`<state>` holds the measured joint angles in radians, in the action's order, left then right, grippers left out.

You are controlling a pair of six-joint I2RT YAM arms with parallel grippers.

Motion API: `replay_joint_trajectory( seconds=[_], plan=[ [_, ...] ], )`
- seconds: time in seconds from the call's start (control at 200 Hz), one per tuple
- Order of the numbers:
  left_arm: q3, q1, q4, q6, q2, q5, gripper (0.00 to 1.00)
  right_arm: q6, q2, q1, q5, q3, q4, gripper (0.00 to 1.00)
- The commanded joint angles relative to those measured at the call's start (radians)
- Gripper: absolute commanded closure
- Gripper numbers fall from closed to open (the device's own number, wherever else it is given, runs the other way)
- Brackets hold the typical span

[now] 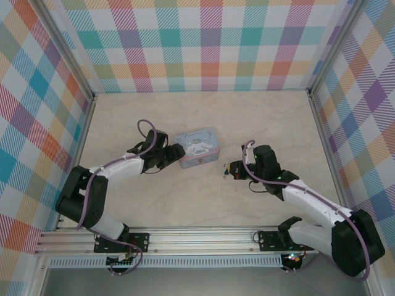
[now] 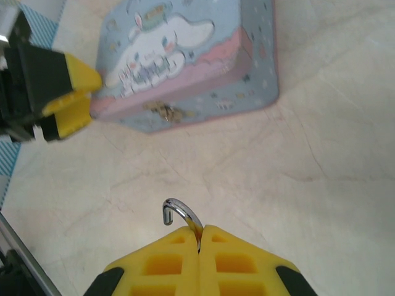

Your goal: Unlock the padlock with the key

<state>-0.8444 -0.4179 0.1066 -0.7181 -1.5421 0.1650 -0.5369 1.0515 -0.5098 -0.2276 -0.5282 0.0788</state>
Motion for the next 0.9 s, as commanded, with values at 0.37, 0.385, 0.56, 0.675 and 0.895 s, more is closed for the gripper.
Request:
replay_joint_trajectory(
  seconds=[0.37, 0.385, 0.56, 0.675, 0.895],
  plan=[
    [-0.157, 0.083, 0.038, 0.159, -0.093, 0.029, 0.2, 0.017, 0.005, -0.035, -0.016, -0.157, 0.452, 0.95],
    [-0.156, 0.085, 0.038, 0.163, -0.084, 0.025, 0.19, 0.018, 0.013, -0.04, -0.017, -0.16, 0.453, 0.95],
    [-0.151, 0.088, 0.093, 0.233, 0.064, -0.074, 0.14, 0.03, 0.122, -0.09, 0.009, -0.231, 0.498, 0.95],
    [-0.123, 0.09, 0.134, 0.273, 0.191, -0.139, 0.12, 0.052, 0.22, -0.117, 0.027, -0.293, 0.538, 0.96],
    [-0.067, 0.09, 0.257, 0.304, 0.398, -0.213, 0.11, 0.091, 0.403, -0.131, 0.03, -0.391, 0.562, 0.96]
  ],
)
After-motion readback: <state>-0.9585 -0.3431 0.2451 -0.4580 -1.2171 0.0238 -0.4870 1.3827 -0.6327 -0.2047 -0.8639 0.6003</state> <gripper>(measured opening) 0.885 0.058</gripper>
